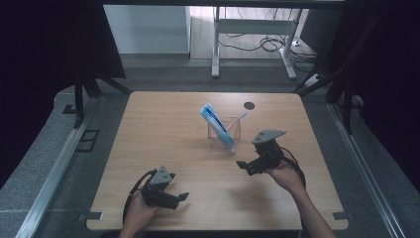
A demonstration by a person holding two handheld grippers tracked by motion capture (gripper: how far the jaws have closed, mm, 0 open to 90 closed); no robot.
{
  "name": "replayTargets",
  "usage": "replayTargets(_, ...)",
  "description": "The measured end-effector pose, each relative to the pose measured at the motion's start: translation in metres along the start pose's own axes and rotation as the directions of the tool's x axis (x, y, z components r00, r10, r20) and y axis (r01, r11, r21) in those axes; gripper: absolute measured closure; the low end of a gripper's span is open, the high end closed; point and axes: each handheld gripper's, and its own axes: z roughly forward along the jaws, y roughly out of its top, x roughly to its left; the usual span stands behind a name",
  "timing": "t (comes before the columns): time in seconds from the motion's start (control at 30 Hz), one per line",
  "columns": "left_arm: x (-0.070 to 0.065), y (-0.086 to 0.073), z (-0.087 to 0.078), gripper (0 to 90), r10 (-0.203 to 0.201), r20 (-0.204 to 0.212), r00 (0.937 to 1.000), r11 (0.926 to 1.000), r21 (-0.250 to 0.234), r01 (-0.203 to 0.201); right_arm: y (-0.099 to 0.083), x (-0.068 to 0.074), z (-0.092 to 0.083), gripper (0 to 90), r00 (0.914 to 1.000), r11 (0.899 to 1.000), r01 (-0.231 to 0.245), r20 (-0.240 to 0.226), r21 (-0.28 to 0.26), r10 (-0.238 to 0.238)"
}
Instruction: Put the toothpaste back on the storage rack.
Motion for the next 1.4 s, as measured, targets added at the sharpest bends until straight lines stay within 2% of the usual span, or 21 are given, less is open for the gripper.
replayTargets(0.5, 0.0, 0.0, 0.0, 13.1, 0.004, 0.0, 1.0, 1.0, 0.003, -0.004, -0.025, 0.002, -0.018, 0.0, 0.9993, 1.0, -0.017, 0.033, 0.008, 0.017)
replayTargets(0.8, 0.0, 0.0, 0.0, 13.1, -0.001, 0.0, 1.0, 1.0, 0.003, 0.001, -0.043, 0.001, -0.032, 0.0, 0.9977, 0.999, -0.046, 0.05, 0.003, 0.046)
replayTargets(1.13, 0.0, -0.001, 0.0, 13.1, -0.006, 0.001, 1.0, 1.0, 0.002, 0.006, -0.065, 0.0, -0.048, 0.0, 0.9927, 0.997, -0.078, 0.093, 0.0, 0.078)
replayTargets(1.4, 0.0, -0.001, 0.001, 13.2, -0.005, 0.003, 1.0, 1.0, 0.003, 0.005, -0.085, 0.002, -0.052, 0.0, 0.9866, 0.993, -0.114, 0.116, -0.012, 0.115)
